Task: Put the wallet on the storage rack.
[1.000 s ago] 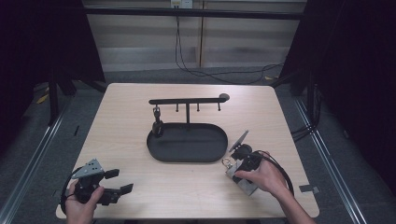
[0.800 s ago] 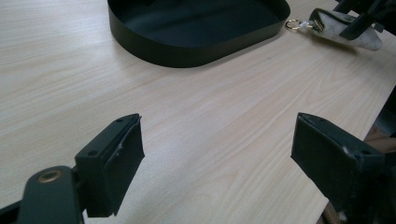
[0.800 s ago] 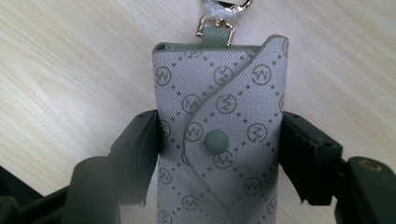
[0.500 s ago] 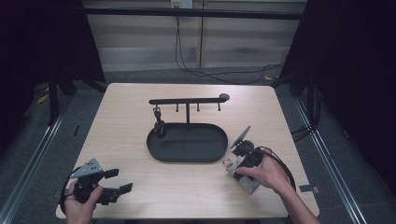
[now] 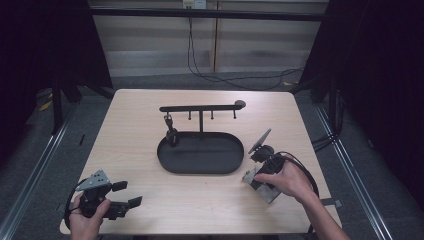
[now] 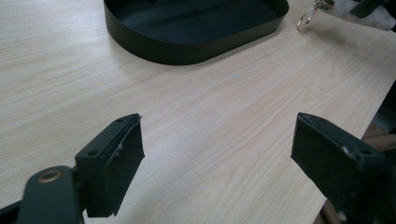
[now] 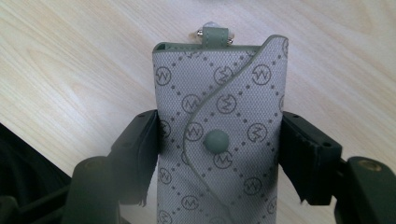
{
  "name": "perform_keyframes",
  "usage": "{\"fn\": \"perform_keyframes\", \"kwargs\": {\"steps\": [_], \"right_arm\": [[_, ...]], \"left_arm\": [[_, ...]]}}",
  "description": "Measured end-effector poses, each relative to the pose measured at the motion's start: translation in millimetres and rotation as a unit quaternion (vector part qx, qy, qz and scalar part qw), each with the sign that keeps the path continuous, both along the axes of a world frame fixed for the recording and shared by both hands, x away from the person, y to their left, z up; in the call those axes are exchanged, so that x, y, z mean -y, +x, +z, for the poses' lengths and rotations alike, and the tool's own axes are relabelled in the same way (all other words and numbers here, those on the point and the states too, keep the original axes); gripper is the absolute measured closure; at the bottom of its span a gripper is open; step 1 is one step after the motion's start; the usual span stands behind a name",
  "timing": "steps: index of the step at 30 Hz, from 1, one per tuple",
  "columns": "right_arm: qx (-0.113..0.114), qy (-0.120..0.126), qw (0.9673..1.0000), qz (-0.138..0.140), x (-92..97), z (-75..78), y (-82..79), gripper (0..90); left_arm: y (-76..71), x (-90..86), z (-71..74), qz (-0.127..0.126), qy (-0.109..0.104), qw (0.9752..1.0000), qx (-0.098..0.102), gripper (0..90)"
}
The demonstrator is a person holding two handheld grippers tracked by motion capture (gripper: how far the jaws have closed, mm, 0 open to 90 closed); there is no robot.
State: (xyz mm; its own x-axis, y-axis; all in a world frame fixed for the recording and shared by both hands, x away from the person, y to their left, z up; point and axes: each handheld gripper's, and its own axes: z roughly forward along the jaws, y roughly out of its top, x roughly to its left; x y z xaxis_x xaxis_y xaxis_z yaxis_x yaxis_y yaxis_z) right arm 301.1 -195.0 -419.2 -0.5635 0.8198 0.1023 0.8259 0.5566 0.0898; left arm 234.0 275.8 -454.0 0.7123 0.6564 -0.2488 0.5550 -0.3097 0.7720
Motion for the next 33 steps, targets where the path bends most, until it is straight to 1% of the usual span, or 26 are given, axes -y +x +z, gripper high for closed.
{"fn": "perform_keyframes", "kwargs": {"steps": [2, 7, 10, 14, 16, 19, 20, 23, 28, 32, 33], "right_arm": [[0.001, -0.007, 1.0, -0.001, -0.1, 1.6, 0.3, 33.5], [0.0, -0.011, 0.9999, -0.002, 1.4, 6.6, 1.8, 33.5], [0.004, -0.014, 0.9999, -0.004, 2.3, 12.0, 2.7, 33.5], [0.01, -0.019, 0.9998, -0.006, 5.1, 22.9, 5.9, 33.5], [0.014, -0.016, 0.9997, -0.006, 5.4, 27.8, 7.4, 33.5], [0.025, -0.004, 0.9996, -0.009, 5.3, 36.4, 9.4, 33.5], [0.025, -0.001, 0.9996, -0.01, 4.9, 38.3, 10.3, 33.5], [0.025, -0.007, 0.9996, -0.008, 3.2, 42.2, 13.6, 33.5], [0.026, -0.004, 0.9996, -0.008, 2.0, 47.5, 20.3, 33.5], [0.023, -0.012, 0.9996, -0.013, 0.3, 49.9, 26.8, 33.5], [0.026, -0.013, 0.9995, -0.011, -0.8, 50.5, 29.3, 33.5]], "left_arm": [[0.0, -0.5, -0.1, 0.0, 0.0, 1.0, 0.0, 16.5], [-0.2, -0.4, -0.1, -0.001, -0.001, 1.0, -0.001, 16.5], [-0.7, 0.4, -0.1, -0.003, -0.001, 1.0, -0.001, 16.5], [-0.4, 0.1, -0.1, -0.003, -0.001, 1.0, -0.001, 16.5], [-0.3, 0.0, -0.4, -0.004, -0.003, 1.0, -0.002, 16.5], [-0.1, -0.3, 0.0, -0.003, -0.002, 1.0, -0.001, 16.5], [0.0, -0.2, 0.0, -0.004, -0.003, 1.0, -0.001, 16.5], [-0.1, -0.6, 0.2, -0.008, -0.004, 1.0, -0.002, 16.5], [0.3, -0.5, -0.1, -0.007, -0.003, 1.0, -0.001, 16.5], [0.3, -0.7, -0.1, -0.007, -0.004, 1.0, -0.002, 16.6], [0.4, -0.5, -0.3, -0.008, -0.005, 1.0, -0.003, 16.5]]}}
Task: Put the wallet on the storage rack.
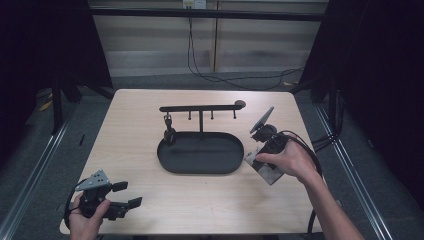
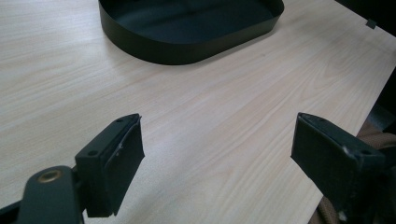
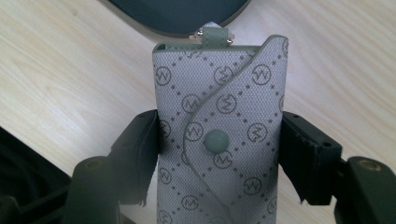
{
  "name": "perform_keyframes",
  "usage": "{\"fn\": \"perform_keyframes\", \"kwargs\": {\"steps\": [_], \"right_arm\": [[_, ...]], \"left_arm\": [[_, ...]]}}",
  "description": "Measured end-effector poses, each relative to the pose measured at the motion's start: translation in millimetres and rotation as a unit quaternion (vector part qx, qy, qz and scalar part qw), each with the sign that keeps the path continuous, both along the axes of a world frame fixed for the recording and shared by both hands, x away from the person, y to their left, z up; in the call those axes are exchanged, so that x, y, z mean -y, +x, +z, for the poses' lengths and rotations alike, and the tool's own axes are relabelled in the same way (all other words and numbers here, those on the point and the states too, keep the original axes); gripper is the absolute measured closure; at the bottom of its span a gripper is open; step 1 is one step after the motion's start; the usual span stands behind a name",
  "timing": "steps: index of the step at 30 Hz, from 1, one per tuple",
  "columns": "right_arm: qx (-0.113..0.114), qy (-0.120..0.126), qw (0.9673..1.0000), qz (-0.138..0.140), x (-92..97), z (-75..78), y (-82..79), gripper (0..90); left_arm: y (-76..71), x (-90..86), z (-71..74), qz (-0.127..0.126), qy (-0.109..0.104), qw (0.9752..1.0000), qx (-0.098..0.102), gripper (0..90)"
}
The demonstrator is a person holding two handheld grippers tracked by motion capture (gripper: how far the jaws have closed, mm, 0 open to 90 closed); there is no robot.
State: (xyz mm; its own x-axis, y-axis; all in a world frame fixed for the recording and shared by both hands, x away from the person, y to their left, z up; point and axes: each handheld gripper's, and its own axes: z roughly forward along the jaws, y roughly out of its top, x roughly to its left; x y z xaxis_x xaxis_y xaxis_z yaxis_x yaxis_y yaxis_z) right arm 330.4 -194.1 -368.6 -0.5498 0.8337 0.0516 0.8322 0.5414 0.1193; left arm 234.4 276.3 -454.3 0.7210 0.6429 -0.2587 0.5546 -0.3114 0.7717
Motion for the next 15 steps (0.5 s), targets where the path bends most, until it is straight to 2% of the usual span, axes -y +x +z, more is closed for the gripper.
{"fn": "perform_keyframes", "kwargs": {"steps": [8, 11, 15], "right_arm": [[0.01, -0.002, 0.9999, -0.004, -7.6, 8.2, 12.0, 33.5], [0.014, 0.019, 0.9995, -0.02, -7.1, 11.3, 17.8, 33.5], [0.021, 0.028, 0.9987, -0.038, -5.9, 13.2, 27.1, 33.5]], "left_arm": [[-0.6, 0.0, 0.3, -0.001, 0.0, 1.0, 0.0, 16.5], [-0.6, 0.0, 0.7, 0.0, 0.0, 1.0, 0.001, 16.5], [-0.5, 0.0, 0.8, 0.0, 0.0, 1.0, 0.002, 16.5]]}}
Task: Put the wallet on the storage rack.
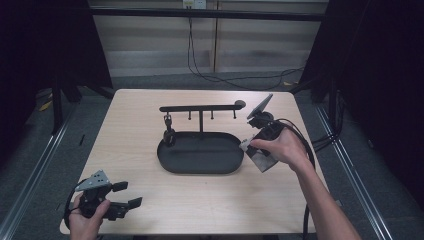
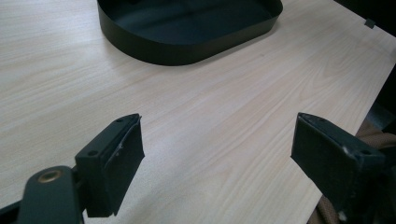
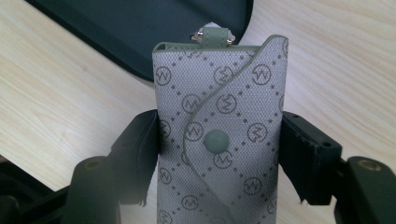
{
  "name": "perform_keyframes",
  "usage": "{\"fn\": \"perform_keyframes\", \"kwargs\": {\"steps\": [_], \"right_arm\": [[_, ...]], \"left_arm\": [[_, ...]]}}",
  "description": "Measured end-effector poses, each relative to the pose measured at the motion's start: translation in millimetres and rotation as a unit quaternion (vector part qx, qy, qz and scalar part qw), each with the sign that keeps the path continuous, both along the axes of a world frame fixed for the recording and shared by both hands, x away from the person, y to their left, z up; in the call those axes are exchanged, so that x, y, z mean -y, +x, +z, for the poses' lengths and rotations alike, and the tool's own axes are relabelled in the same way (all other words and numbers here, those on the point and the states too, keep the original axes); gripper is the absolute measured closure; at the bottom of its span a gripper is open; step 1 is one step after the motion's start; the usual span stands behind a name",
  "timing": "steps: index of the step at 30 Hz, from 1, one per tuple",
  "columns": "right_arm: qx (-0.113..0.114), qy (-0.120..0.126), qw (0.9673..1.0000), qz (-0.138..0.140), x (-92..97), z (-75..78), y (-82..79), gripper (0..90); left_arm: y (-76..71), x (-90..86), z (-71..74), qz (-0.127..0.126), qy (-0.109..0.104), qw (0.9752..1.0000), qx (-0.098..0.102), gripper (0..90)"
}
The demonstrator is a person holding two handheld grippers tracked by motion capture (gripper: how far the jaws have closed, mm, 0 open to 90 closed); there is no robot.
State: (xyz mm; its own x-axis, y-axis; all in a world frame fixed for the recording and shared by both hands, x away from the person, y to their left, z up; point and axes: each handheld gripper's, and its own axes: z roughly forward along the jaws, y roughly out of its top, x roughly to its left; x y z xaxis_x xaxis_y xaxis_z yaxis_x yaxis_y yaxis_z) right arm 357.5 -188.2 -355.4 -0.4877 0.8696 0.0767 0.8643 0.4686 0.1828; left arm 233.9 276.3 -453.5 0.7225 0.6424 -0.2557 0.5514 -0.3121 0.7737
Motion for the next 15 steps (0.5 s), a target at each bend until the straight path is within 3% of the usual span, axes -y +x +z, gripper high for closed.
{"fn": "perform_keyframes", "kwargs": {"steps": [6, 15], "right_arm": [[0.006, 0.016, 0.9998, -0.01, -4.4, 2.0, 9.7, 33.5], [0.01, 0.056, 0.9966, -0.06, -4.7, -5.1, 22.7, 33.5]], "left_arm": [[0.3, -0.5, -0.2, 0.001, -0.001, 1.0, -0.001, 16.5], [0.0, -0.5, -0.1, -0.001, -0.001, 1.0, -0.001, 16.6]]}}
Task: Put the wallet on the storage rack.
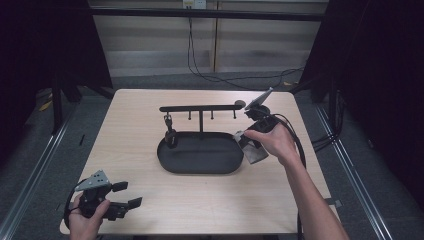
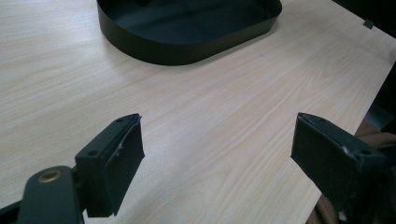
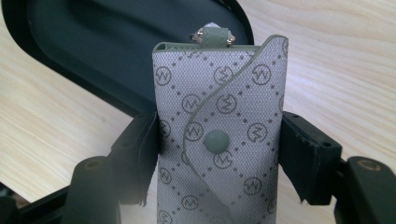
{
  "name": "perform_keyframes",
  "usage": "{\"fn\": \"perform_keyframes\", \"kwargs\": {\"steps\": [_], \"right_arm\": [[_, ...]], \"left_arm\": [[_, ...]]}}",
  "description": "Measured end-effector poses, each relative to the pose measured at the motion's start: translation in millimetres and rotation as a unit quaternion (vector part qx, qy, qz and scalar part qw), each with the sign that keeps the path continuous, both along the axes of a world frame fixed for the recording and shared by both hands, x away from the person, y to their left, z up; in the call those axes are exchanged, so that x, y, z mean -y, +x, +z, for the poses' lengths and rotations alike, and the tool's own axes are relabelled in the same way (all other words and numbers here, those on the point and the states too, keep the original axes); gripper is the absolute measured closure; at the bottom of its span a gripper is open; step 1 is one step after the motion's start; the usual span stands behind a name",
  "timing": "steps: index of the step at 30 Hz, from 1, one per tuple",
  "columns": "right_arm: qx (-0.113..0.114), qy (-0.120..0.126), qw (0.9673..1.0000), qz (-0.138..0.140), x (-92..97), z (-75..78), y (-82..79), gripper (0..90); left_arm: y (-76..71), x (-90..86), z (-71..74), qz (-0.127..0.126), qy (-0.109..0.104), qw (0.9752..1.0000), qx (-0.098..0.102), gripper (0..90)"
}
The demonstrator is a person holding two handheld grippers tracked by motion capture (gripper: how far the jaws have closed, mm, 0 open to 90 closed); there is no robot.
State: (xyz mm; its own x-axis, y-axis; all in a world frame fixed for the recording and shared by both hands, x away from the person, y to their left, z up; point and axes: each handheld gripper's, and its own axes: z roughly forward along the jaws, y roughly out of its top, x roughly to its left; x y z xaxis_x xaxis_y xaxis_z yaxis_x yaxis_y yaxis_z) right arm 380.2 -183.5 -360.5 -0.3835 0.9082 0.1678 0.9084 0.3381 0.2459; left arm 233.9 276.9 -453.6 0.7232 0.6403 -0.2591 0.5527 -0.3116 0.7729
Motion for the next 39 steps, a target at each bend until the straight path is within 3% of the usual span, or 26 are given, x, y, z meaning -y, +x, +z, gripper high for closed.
{"fn": "perform_keyframes", "kwargs": {"steps": [10, 22, 33, 39], "right_arm": [[0.01, 0.068, 0.9966, -0.044, 0.6, -12.2, 9.6, 33.6], [0.02, 0.107, 0.9916, -0.071, -5.3, -33.9, 17.5, 33.6], [0.024, 0.151, 0.982, -0.111, -7.8, -67.0, 20.1, 33.6], [0.025, 0.157, 0.9812, -0.11, -13.7, -78.3, 20.7, 33.6]], "left_arm": [[-0.1, 0.8, -0.5, -0.002, 0.002, 1.0, -0.001, 17.1], [0.0, 0.5, -0.6, 0.0, 0.002, 1.0, -0.001, 17.1], [0.1, 0.4, -0.8, 0.0, 0.001, 1.0, -0.002, 17.1], [0.1, 0.4, -0.8, -0.002, 0.001, 1.0, -0.002, 17.1]]}}
